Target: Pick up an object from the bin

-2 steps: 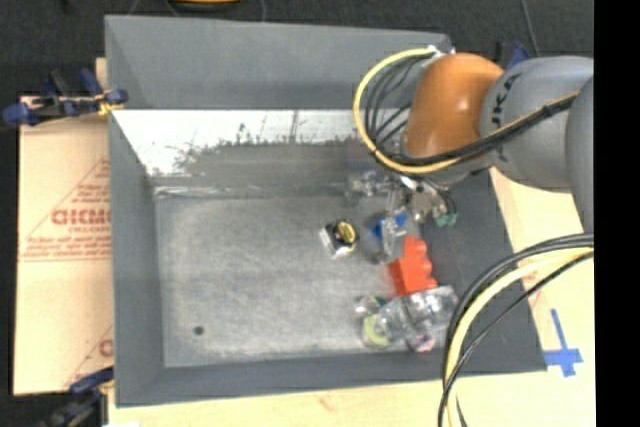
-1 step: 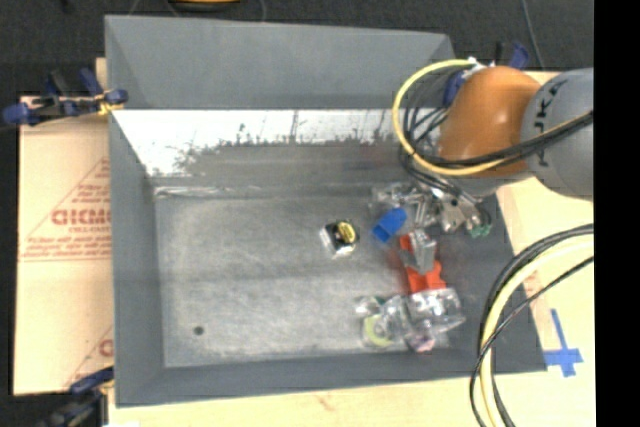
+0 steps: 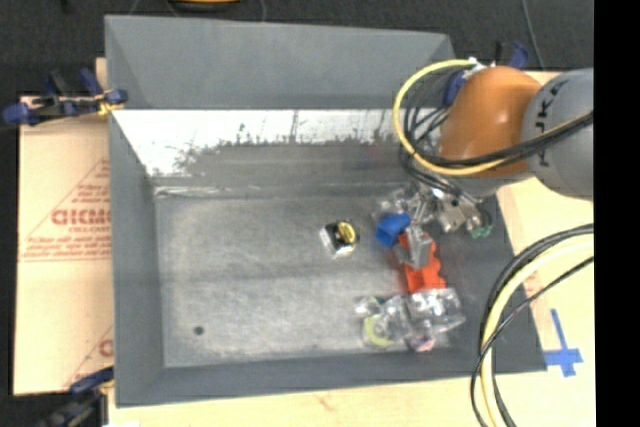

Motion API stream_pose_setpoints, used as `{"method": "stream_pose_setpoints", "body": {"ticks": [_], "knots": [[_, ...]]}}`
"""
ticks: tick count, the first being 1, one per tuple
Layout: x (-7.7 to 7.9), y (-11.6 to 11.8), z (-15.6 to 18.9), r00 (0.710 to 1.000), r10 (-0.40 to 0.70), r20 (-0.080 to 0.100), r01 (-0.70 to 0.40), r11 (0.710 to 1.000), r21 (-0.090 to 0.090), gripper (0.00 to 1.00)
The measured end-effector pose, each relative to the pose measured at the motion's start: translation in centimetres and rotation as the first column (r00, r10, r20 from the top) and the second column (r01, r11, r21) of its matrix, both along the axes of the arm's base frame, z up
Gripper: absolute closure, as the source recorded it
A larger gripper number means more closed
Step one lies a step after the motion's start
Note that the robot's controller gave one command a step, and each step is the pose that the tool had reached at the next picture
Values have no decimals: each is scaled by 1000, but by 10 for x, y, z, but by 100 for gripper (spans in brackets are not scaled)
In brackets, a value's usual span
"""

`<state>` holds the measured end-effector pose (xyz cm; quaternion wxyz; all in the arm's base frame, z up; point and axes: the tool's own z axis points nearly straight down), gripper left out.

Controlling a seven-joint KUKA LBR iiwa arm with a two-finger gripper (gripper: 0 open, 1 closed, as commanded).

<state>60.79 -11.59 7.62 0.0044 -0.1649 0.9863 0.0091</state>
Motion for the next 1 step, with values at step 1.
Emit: {"method": "stream_pose_setpoints", "body": {"ticks": [1], "knots": [[-13,10,125,999,36,7,-35,999,-22,100]]}}
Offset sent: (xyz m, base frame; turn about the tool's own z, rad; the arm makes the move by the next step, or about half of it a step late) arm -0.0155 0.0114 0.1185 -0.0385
